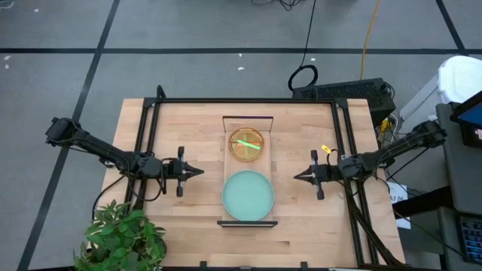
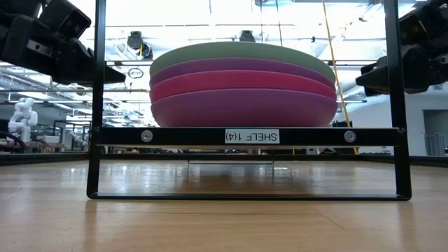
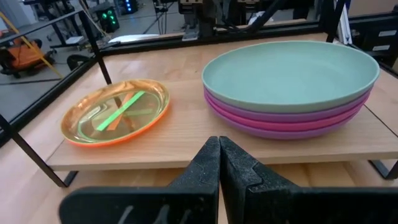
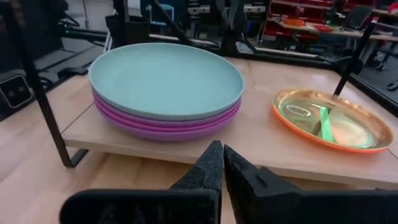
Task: Place and stack plates onto a shelf
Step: Return to Home Position
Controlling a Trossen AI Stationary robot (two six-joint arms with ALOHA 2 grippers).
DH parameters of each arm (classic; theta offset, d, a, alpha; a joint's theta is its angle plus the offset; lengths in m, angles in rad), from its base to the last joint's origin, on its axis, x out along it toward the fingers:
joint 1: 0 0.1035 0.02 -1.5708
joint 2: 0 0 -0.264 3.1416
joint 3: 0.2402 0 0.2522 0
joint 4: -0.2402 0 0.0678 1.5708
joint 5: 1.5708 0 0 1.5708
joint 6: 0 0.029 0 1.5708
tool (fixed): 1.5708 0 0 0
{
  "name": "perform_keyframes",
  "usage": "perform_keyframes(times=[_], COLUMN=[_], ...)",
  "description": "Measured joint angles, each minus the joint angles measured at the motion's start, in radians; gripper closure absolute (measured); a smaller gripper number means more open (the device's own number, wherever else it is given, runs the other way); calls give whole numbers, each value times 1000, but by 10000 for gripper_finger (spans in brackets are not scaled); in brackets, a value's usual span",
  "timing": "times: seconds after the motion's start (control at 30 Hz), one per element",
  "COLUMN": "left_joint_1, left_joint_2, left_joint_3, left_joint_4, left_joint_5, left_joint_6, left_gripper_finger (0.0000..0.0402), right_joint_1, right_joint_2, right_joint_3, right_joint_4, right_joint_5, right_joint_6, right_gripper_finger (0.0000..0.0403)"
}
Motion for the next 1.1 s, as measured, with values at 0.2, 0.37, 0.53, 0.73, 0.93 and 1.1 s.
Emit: perform_keyframes(times=[0.2, 0.37, 0.53, 0.73, 0.93, 1.1], left_joint_1=[1, 0, -3, -16, -33, -35], left_joint_2=[0, -2, -37, -137, -244, -308], left_joint_3=[-27, -35, -35, -35, -35, -38], left_joint_4=[3, 4, -4, -76, -159, -183], left_joint_5=[-1, -5, 1, 5, 6, 5], left_joint_6=[-17, -35, -35, -31, -23, -12], left_gripper_finger=[400, 400, 400, 400, 400, 400], right_joint_1=[0, 0, 0, 0, 0, 0], right_joint_2=[-62, -100, -158, -235, -294, -322], right_joint_3=[-18, -19, -20, -21, -22, -23], right_joint_4=[-36, -52, -86, -148, -187, -195], right_joint_5=[-20, -22, -21, -21, -19, -19], right_joint_6=[-8, -37, -77, -99, -102, -101], right_gripper_finger=[403, 403, 403, 403, 403, 403])
